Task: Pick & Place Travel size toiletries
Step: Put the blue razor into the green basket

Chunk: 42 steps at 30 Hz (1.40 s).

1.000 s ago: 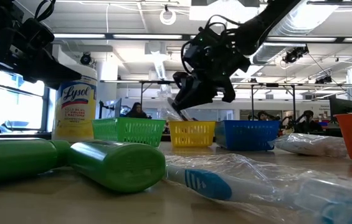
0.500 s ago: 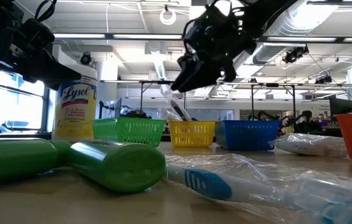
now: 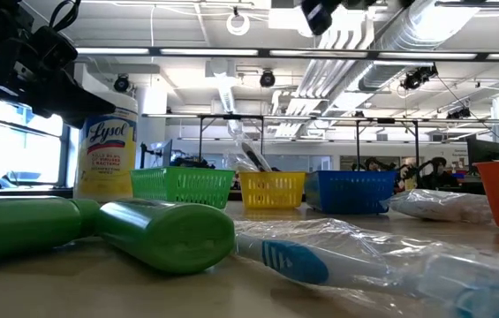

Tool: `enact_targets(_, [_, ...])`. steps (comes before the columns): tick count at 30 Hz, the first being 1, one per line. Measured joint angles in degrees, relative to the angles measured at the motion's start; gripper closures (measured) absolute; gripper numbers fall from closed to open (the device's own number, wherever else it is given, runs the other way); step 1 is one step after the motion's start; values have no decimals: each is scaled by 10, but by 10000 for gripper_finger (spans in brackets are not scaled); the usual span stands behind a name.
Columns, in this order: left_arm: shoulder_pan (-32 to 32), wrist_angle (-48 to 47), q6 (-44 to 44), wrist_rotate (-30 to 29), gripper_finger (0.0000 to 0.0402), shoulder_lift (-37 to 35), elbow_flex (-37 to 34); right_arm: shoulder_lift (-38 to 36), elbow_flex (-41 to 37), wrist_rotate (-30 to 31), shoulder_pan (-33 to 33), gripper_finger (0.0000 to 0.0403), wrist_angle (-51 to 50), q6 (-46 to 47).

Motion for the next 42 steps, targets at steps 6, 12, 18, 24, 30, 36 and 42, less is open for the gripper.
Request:
enact_targets(6, [0, -2, 4, 0, 402, 0, 0, -154, -89, 77, 29, 395, 5, 60])
enact_targets(12, [0, -2, 6, 0, 402, 0, 0, -309, -247, 110, 56, 400, 108, 119])
enact_targets(18, [0, -3, 7, 0, 402, 0, 0, -444, -398, 220, 92, 400, 185, 180])
enact_targets(24, [0, -2, 18, 0, 402, 0, 0, -564, -470, 264, 95, 400, 188, 176])
enact_targets(30, [0, 0, 18, 0, 402, 0, 0, -624, -511, 286, 95, 399, 188, 150])
enact_targets(36, [0, -9, 22, 9, 402, 0, 0, -628, -525, 295, 95, 399, 193, 117])
enact_targets(42, [0, 3, 28, 9, 402, 0, -1, -628, -563, 296, 95, 399, 210, 118])
